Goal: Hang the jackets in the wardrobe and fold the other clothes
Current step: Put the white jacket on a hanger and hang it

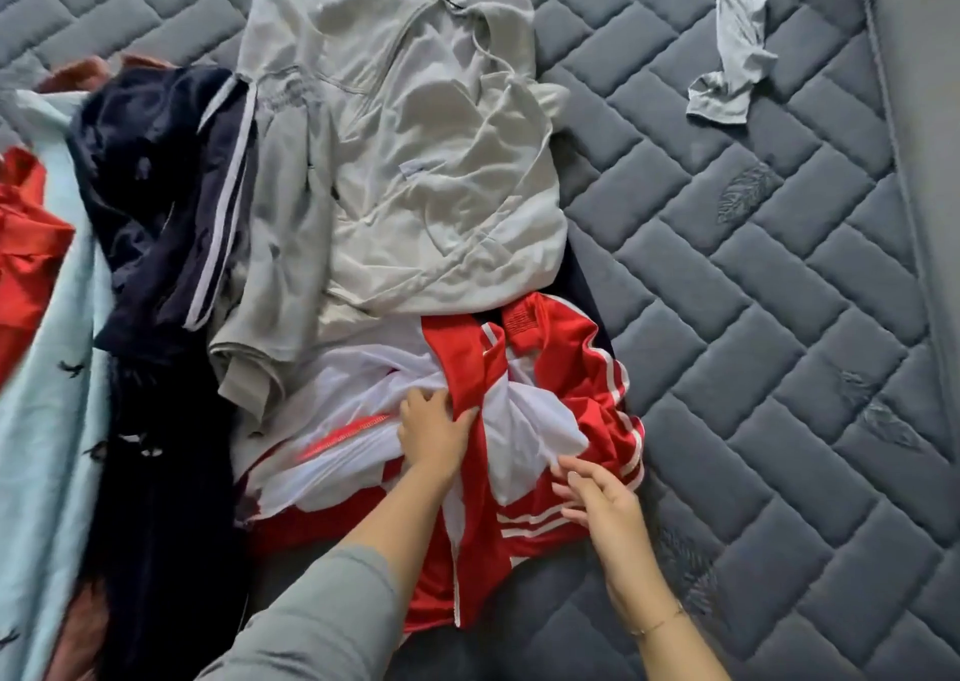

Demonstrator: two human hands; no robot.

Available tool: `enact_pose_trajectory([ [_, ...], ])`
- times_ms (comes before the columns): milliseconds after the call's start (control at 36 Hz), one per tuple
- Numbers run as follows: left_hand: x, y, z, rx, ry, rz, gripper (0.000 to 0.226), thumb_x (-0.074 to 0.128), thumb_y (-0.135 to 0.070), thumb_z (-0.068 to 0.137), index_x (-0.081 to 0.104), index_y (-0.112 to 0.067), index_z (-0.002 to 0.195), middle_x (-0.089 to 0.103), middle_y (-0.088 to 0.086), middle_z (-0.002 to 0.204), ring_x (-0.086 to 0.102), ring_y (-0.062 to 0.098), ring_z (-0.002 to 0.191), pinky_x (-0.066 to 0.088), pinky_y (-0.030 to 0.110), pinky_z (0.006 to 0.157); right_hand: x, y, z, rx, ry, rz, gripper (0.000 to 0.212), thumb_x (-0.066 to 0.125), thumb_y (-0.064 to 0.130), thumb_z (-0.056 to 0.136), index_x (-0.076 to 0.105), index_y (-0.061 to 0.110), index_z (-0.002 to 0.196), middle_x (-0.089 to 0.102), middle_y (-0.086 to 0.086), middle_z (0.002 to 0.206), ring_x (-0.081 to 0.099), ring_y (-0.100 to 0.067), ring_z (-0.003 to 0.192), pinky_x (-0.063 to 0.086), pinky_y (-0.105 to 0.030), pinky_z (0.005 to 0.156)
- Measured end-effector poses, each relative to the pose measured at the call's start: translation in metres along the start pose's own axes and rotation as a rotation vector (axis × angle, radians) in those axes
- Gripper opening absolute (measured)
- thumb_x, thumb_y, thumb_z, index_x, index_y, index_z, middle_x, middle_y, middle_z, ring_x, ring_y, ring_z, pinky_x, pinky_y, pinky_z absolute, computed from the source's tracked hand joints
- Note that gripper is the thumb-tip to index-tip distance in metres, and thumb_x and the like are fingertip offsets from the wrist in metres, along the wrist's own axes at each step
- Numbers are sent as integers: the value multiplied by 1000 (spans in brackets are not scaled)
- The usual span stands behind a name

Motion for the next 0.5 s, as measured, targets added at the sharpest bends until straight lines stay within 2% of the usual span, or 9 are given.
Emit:
enact_pose_trajectory([
  [56,-1,-4,5,62,52,-169,33,75,-28,80,52,-9,66,52,17,92,51,34,94,40,35,78,1,2,4,-8,4,-8,28,46,7,98,68,25,97,70,6,103,66,-10,96,50,-21,73],
  [111,-1,-7,1,120,160,-249,46,80,-24,76,40,-15,53,45,10,72,48,28,74,31,31,63,5,10,10,-39,1,-14,28,48,8,97,69,26,96,70,10,103,66,-9,97,50,-20,73],
  [139,3,-7,-5,137,238,-253,43,81,-24,75,44,-15,55,46,8,70,48,26,72,30,31,61,7,16,13,-64,-5,-17,27,49,9,97,69,27,95,69,10,102,65,-9,98,50,-19,75],
  [194,20,4,-29,114,411,-241,34,84,-24,71,57,-5,72,58,12,80,57,27,75,42,35,65,14,32,24,-124,-17,-25,27,51,8,96,69,29,93,69,11,100,64,-8,99,50,-21,82],
  [250,47,22,-68,32,625,-319,47,87,-17,66,57,0,98,68,12,96,66,26,87,53,42,80,26,50,34,-176,-1,-32,26,52,7,95,68,28,95,69,11,99,64,-6,99,50,-23,87],
  [306,65,38,-103,-33,743,-364,52,85,-13,66,54,-6,108,70,14,104,68,27,96,53,46,87,41,66,43,-217,29,-35,22,53,7,95,67,24,100,68,12,100,63,-4,98,49,-19,88],
  [389,55,47,-104,-24,569,-393,28,78,-16,77,66,-13,102,65,8,107,63,17,98,48,35,93,61,81,53,-268,73,-88,21,54,4,94,65,15,108,67,3,106,60,-7,99,45,-11,87],
  [444,26,47,-84,-51,353,-404,19,75,-19,82,68,-15,99,64,-1,101,60,10,92,48,31,91,72,84,56,-287,105,-155,23,56,3,93,65,12,112,65,-4,112,59,-12,104,45,-20,95],
  [500,-14,41,-56,-70,127,-446,15,72,-16,84,69,-15,98,66,0,96,62,12,88,50,32,87,78,82,58,-293,127,-194,24,57,4,93,65,12,113,64,-5,115,59,-15,107,44,-25,98],
])
Point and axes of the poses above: each hand's wrist, its own z-axis towards the middle knuckle, its own x-axis out of the palm, y = z × x, the point moved 9 cm from there along z, towards the middle knuckle
